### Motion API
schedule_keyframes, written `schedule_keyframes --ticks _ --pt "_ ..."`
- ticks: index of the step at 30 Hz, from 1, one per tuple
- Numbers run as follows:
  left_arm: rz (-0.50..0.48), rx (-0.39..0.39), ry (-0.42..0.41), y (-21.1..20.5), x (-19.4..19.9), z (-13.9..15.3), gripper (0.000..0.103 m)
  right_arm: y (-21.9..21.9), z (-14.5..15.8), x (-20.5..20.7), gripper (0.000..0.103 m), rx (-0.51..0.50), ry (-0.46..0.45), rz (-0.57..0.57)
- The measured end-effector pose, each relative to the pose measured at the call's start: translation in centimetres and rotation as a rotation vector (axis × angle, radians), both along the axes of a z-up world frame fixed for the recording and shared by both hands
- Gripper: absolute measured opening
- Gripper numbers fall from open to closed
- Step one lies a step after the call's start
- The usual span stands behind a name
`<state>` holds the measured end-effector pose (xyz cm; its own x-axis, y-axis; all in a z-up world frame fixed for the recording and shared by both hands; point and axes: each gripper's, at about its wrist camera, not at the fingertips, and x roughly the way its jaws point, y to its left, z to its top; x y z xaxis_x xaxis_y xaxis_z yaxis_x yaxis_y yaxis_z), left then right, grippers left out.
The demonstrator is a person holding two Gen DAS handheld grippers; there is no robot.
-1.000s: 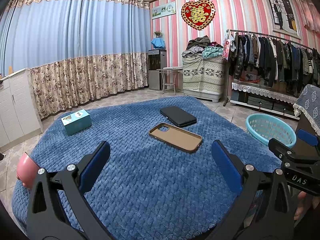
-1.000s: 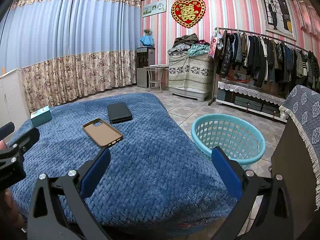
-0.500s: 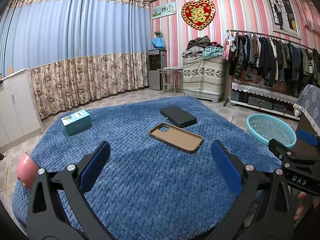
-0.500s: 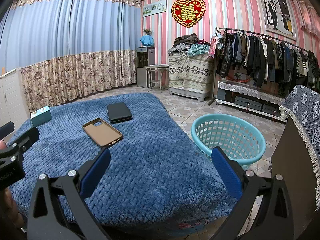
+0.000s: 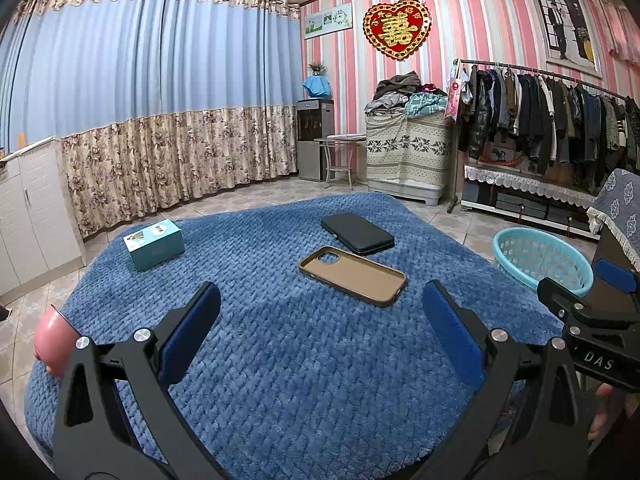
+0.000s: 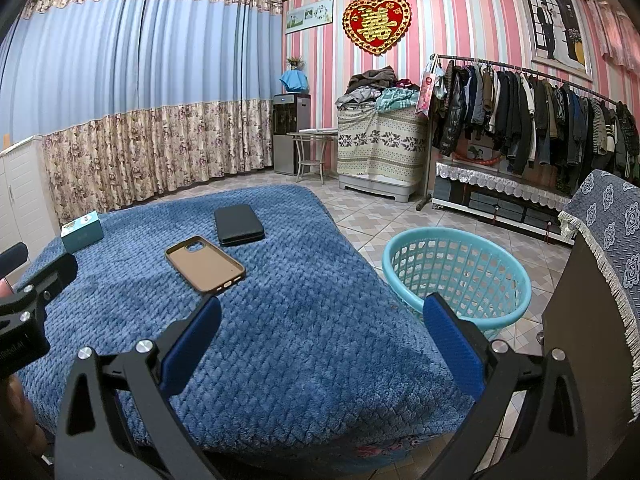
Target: Collect trash
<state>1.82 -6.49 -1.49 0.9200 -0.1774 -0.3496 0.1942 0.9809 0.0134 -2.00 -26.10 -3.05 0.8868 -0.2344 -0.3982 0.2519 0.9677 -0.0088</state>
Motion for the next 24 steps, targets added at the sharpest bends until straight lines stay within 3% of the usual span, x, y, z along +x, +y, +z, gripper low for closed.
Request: schedule_keyframes --ticks 24 --pt "-0.001 0.001 -0.001 0.26 -0.18 -0.15 0.098 -0.02 -0.06 0.07 0.099 0.000 0.001 0.000"
